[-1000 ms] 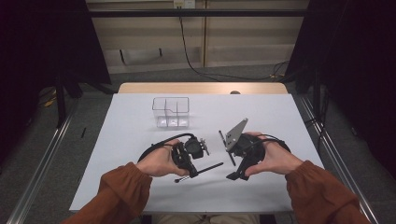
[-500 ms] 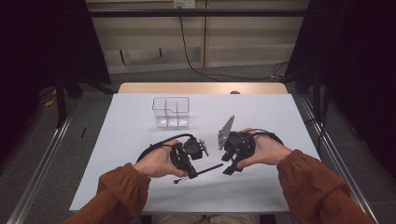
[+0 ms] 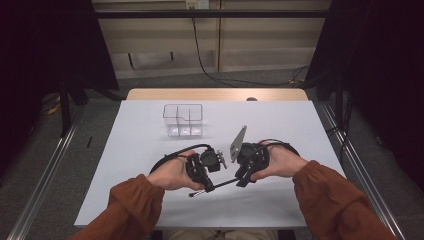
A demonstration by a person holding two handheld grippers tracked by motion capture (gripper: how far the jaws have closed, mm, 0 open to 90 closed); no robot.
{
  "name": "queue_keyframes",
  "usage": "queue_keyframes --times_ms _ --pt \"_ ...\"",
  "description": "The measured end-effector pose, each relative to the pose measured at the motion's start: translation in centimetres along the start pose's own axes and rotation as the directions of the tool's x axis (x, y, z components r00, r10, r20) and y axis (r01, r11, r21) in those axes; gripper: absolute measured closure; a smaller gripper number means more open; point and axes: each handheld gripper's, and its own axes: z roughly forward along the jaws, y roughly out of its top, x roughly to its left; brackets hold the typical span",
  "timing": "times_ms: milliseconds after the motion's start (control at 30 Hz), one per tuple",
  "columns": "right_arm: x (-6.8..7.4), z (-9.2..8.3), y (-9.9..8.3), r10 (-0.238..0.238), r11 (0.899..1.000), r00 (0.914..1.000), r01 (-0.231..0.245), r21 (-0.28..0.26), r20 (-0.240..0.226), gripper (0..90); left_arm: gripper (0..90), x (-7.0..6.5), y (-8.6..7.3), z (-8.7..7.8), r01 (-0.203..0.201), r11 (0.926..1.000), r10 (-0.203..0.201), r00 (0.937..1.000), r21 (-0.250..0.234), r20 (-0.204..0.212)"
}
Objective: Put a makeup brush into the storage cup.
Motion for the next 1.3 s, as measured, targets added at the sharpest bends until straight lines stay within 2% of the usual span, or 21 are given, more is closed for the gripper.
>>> queue_keyframes --times_ms 67,167,267,300,333,367,400,467,500,700,733,800,833,867,900,1100,1133,1167,1233,1267,1300 --pt "0.0 0.1 0.1 0.006 1.000 1.0000 -0.006 0.013 0.000 67.3 84.7 -0.1 0.0 0.1 0.004 1.0000 -0.004 1.0000 -0.004 -0.002" --pt "-0.1 0.4 0.1 0.002 1.000 1.0000 -0.002 0.014 -0.003 68.2 84.7 0.1 0.0 -0.1 -0.032 0.9991 0.032 0.9994 0.027 -0.010" --pt "0.0 0.5 0.2 -0.003 1.000 1.0000 0.003 0.014 -0.009 69.7 84.7 0.1 0.0 0.1 -0.027 0.9995 0.027 0.9996 0.018 -0.005" --pt "0.0 0.6 0.2 -0.005 1.000 1.0000 0.005 0.006 -0.008 70.4 84.7 -0.3 0.0 0.4 0.020 0.9994 -0.021 0.9997 -0.027 -0.015" --pt "0.2 0.7 0.3 0.027 1.000 0.9995 -0.027 0.005 -0.016 70.8 84.7 -0.3 0.0 0.5 0.032 0.9987 -0.033 0.9993 -0.038 -0.020" --pt "0.1 0.8 0.3 0.014 1.000 0.9997 -0.014 0.002 -0.021 72.1 84.7 0.0 0.0 0.2 -0.014 0.9999 0.014 0.9999 0.003 -0.003" --pt "0.1 0.8 0.3 0.014 1.000 0.9997 -0.014 0.002 -0.021 72.1 84.7 0.0 0.0 0.2 -0.022 0.9996 0.022 0.9997 0.018 0.009" --pt "0.0 0.8 0.2 0.001 1.000 0.9996 -0.001 0.010 -0.027 74.1 84.7 0.0 0.0 0.3 -0.033 0.9992 0.033 0.9994 0.022 -0.006" --pt "0.0 0.8 0.2 -0.002 1.000 0.9996 0.002 0.010 -0.027 75.2 84.7 -0.6 -0.1 0.7 0.051 0.9978 -0.051 0.9987 -0.042 -0.009" --pt "0.1 0.9 0.2 -0.009 1.000 0.9993 0.009 -0.002 -0.037 76.2 84.7 -0.5 0.0 0.7 0.033 0.9991 -0.032 0.9994 -0.028 0.011" --pt "0.1 0.9 0.2 -0.009 1.000 0.9993 0.009 -0.002 -0.037 76.2 84.7 -0.8 -0.1 0.9 0.079 0.9962 -0.077 0.9956 -0.035 0.053" --pt "0.1 0.9 0.1 -0.017 1.000 0.9991 0.017 -0.003 -0.039 78.0 84.6 -0.7 -0.1 0.7 0.046 0.9988 -0.045 0.9970 -0.016 0.064" --pt "0.1 1.0 0.1 -0.015 1.000 0.9991 0.015 -0.002 -0.040 79.1 84.6 -0.4 0.0 0.5 0.019 0.9997 -0.018 0.9992 -0.018 0.037" --pt "0.1 1.0 0.1 -0.009 1.000 0.9991 0.009 0.000 -0.042 81.3 84.6 -0.6 0.0 0.7 0.035 0.9986 -0.034 0.9994 -0.040 0.008" --pt "0.1 1.0 0.1 -0.013 1.000 0.9989 0.013 -0.002 -0.046 81.6 84.5 -0.7 -0.1 0.7 0.050 0.9971 -0.050 0.9987 -0.056 0.010" --pt "0.1 1.0 -0.1 -0.030 0.999 0.9979 0.030 -0.011 -0.057 83.3 84.1 -0.9 -0.1 0.8 0.058 0.9956 -0.057 0.9983 -0.074 0.010" --pt "0.1 1.0 -0.1 -0.029 1.000 0.9977 0.028 -0.008 -0.061 83.5 84.0 -0.1 0.0 0.2 -0.045 0.9990 0.045 0.9990 -0.003 0.009" --pt "0.0 0.9 -0.2 -0.033 0.999 0.9978 0.032 -0.022 -0.057 83.6 83.9 -0.1 -0.1 0.2 -0.045 0.9990 0.045 0.9988 -0.009 0.019" --pt "0.0 0.9 -0.3 -0.030 0.999 0.9978 0.029 -0.027 -0.059 83.7 83.7 0.0 -0.2 0.3 -0.023 0.9991 0.022 0.9997 -0.037 -0.006" --pt "-0.1 0.9 -0.3 -0.029 0.999 0.9980 0.027 -0.033 -0.056 84.1 83.1 0.3 -0.2 0.1 -0.034 0.9992 0.035 0.9993 -0.021 0.014" --pt "-0.1 0.9 -0.3 -0.041 0.998 0.9979 0.039 -0.041 -0.049 84.3 82.7 0.3 -0.3 0.2 -0.021 0.9991 0.021 0.9997 -0.035 0.008"
